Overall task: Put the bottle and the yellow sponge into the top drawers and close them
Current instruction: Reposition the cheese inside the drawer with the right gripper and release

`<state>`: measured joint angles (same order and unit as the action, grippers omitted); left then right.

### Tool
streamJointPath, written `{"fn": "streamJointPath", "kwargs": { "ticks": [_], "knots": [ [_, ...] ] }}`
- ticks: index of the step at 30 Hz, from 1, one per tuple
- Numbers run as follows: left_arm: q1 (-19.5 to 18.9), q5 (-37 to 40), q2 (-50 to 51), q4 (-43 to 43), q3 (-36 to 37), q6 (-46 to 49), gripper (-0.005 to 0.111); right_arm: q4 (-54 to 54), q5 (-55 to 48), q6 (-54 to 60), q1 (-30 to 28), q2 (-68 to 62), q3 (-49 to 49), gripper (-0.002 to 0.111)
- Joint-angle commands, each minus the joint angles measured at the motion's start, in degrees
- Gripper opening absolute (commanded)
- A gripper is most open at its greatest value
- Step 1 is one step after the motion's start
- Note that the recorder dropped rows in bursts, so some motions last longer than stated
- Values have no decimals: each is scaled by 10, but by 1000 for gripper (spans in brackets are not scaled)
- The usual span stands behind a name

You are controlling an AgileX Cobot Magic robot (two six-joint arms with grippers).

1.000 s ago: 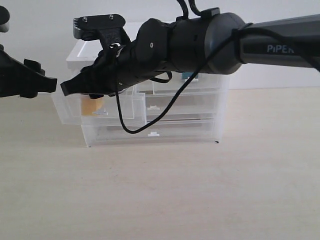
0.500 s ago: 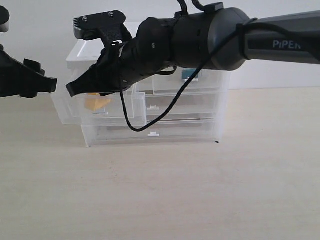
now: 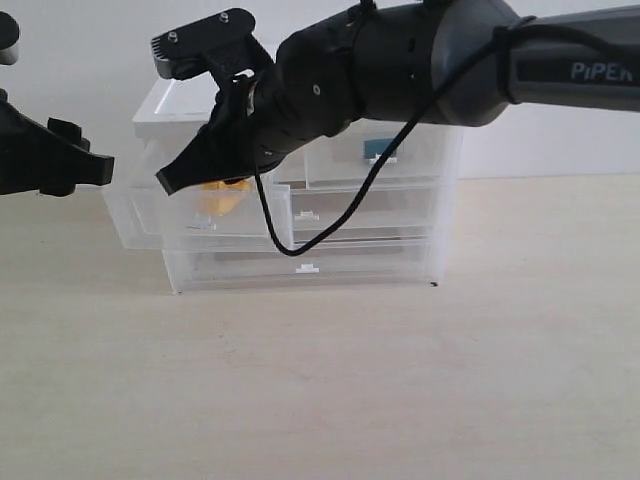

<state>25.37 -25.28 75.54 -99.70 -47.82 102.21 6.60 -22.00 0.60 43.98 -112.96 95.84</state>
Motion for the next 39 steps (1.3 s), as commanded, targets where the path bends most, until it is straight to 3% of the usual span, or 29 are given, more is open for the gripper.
{"fn": "streamJointPath", "kwargs": {
  "ticks": [1, 30, 32, 37, 39],
  "knots": [
    [-1, 1, -2, -2, 1, 1, 61, 15, 4, -6, -1, 37, 2, 0],
    [-1, 2, -2, -2, 1, 1, 61, 0, -7, 12, 0, 14, 2, 0],
    [-1, 2, -2, -2, 1, 1, 61, 0, -9, 12, 0, 14, 2, 6],
    [-1, 2, -2, -2, 1, 1, 61, -7, -7, 12, 0, 14, 2, 34],
    [-1, 2, -2, -2, 1, 1, 61, -9, -3, 12, 0, 14, 2, 35]
  ]
}}
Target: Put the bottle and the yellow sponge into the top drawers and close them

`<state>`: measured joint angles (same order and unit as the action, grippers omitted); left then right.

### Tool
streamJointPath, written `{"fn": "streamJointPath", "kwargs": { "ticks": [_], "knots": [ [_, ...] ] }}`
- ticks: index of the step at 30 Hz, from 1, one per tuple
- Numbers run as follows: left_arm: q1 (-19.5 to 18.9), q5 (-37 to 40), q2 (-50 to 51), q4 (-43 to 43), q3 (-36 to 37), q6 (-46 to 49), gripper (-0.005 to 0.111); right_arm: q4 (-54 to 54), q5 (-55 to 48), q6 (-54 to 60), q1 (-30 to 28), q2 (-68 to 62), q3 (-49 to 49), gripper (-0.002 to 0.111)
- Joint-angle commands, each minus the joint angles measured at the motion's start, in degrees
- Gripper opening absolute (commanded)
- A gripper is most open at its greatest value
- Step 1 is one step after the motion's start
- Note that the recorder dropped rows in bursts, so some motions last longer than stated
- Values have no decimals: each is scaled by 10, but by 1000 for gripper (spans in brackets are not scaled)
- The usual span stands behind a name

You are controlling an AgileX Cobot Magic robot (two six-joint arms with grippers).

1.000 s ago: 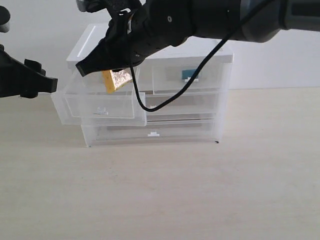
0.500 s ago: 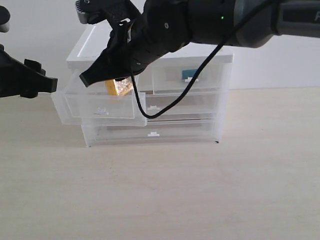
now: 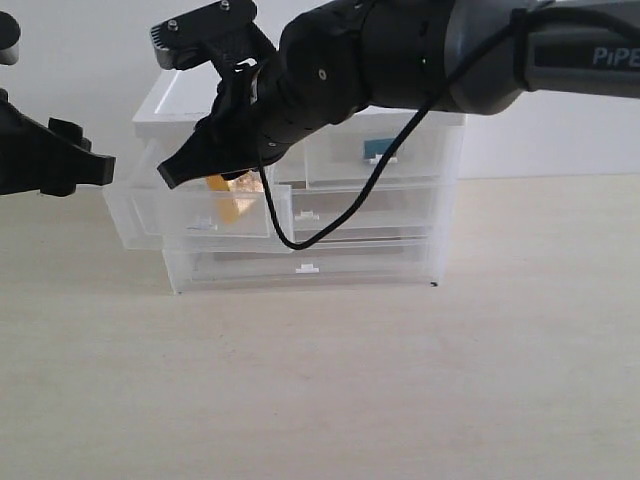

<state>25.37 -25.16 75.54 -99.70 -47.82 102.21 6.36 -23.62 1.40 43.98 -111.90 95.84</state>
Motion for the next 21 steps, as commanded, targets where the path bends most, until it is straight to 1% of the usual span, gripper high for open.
{"fn": "streamJointPath", "kwargs": {
  "ticks": [1, 7, 11, 15, 16, 18, 20, 21],
  "knots": [
    [-1, 1, -2, -2, 1, 1, 61, -6, 14, 4, 0, 3, 2, 35],
    [-1, 1, -2, -2, 1, 1, 61, -6, 37, 6, 0, 3, 2, 35],
    [-1, 1, -2, -2, 1, 3, 61, -7, 34, 5, 0, 5, 2, 35],
    [-1, 0, -3, -2, 1, 7, 61, 9, 29, -24, -7, 22, 2, 34],
    [-1, -1, -4, -2, 1, 7, 60, 18, 23, -27, -9, 31, 2, 32],
    [-1, -1, -6, -2, 1, 7, 54, 20, 13, -33, -16, 43, 2, 21],
    [-1, -1, -9, -2, 1, 7, 42, 21, -5, -43, -25, 57, 2, 3],
    [-1, -1, -11, -2, 3, 7, 36, 21, -13, -47, -33, 61, 2, 0]
  ]
}}
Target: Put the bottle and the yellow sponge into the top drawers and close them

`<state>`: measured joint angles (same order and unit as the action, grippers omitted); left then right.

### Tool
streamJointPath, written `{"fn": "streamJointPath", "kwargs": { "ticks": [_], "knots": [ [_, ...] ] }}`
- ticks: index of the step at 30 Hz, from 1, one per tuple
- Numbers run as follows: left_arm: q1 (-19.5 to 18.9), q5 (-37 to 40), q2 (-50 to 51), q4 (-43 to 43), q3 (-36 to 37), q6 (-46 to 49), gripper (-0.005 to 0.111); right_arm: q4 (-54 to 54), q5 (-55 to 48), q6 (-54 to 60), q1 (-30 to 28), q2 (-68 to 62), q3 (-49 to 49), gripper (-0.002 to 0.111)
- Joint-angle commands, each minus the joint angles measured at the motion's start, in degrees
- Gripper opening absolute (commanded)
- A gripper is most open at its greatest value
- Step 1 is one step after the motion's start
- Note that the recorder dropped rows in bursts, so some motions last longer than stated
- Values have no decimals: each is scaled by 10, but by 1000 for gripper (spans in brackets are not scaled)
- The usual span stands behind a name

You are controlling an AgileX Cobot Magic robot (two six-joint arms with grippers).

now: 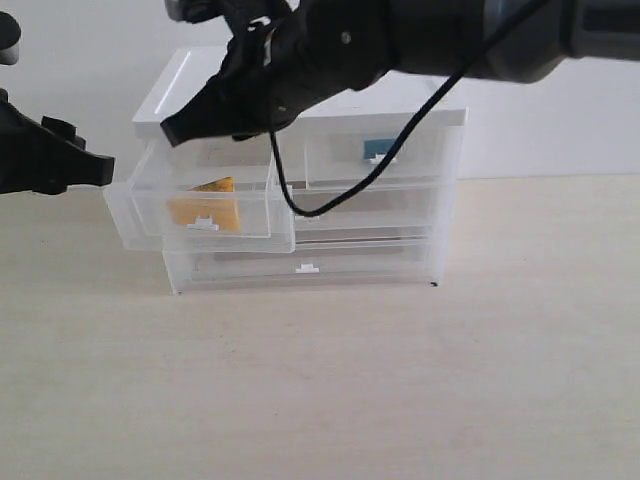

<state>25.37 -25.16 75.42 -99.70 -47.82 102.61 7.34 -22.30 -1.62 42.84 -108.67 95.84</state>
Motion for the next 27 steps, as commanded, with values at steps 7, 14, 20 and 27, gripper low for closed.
{"fn": "streamJointPath", "kwargs": {
  "ticks": [7, 14, 20, 27],
  "knots": [
    [0, 58, -28, -2, 28, -6, 4, 25, -99, -34, -73, 44, 1, 0],
    [0, 158, -33, -2, 64, -6, 4, 66, -149, -53, -89, 63, 1, 0],
    [0, 188, -31, -2, 64, -5, 4, 69, -222, -53, -92, 69, 1, 0],
    [0, 245, 4, -2, 64, -2, 4, 100, -222, -85, -96, 69, -49, 0]
  ]
}}
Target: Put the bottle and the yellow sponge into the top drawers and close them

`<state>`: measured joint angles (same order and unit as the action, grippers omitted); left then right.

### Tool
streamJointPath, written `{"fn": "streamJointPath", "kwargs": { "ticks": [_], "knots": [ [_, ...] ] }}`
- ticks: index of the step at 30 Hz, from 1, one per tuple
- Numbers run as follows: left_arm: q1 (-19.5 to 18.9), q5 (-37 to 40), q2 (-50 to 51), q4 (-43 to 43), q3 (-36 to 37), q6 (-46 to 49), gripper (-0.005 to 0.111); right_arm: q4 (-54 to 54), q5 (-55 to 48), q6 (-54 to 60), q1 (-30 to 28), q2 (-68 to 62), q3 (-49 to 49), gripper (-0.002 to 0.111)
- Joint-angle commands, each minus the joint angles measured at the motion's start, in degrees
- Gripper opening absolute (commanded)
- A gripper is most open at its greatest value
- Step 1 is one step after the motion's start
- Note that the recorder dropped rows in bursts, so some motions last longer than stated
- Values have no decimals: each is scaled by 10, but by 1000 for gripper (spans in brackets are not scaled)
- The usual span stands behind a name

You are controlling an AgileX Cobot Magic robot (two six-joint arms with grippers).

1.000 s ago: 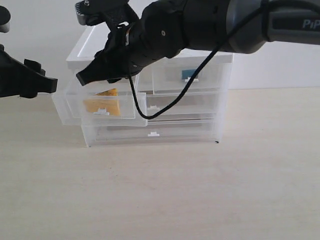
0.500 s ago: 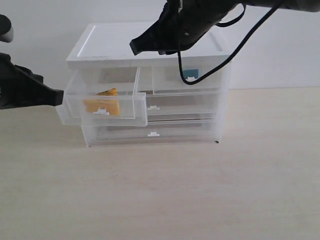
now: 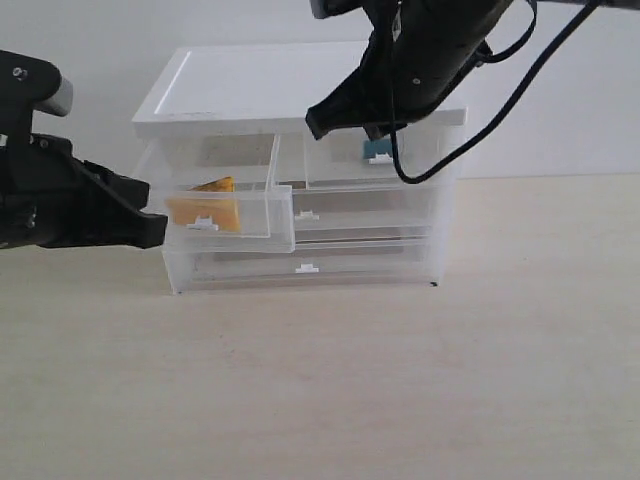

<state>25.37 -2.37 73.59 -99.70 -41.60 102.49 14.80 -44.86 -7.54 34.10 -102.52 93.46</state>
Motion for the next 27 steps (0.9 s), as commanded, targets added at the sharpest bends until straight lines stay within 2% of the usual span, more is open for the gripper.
{"fn": "streamJointPath", "kwargs": {
  "ticks": [1, 9, 18, 27],
  "knots": [
    [0, 20, 31, -2, 2, -1, 4, 31, 8, -30, -13, 7, -34, 0],
    [0, 43, 89, -2, -9, 6, 4, 24, 20, -34, -61, 7, -49, 0],
    [0, 32, 170, -2, -91, 6, 4, 24, 31, -20, -61, 7, -49, 0],
    [0, 24, 192, -2, -146, 7, 4, 23, 31, -14, -61, 7, -49, 0]
  ]
}}
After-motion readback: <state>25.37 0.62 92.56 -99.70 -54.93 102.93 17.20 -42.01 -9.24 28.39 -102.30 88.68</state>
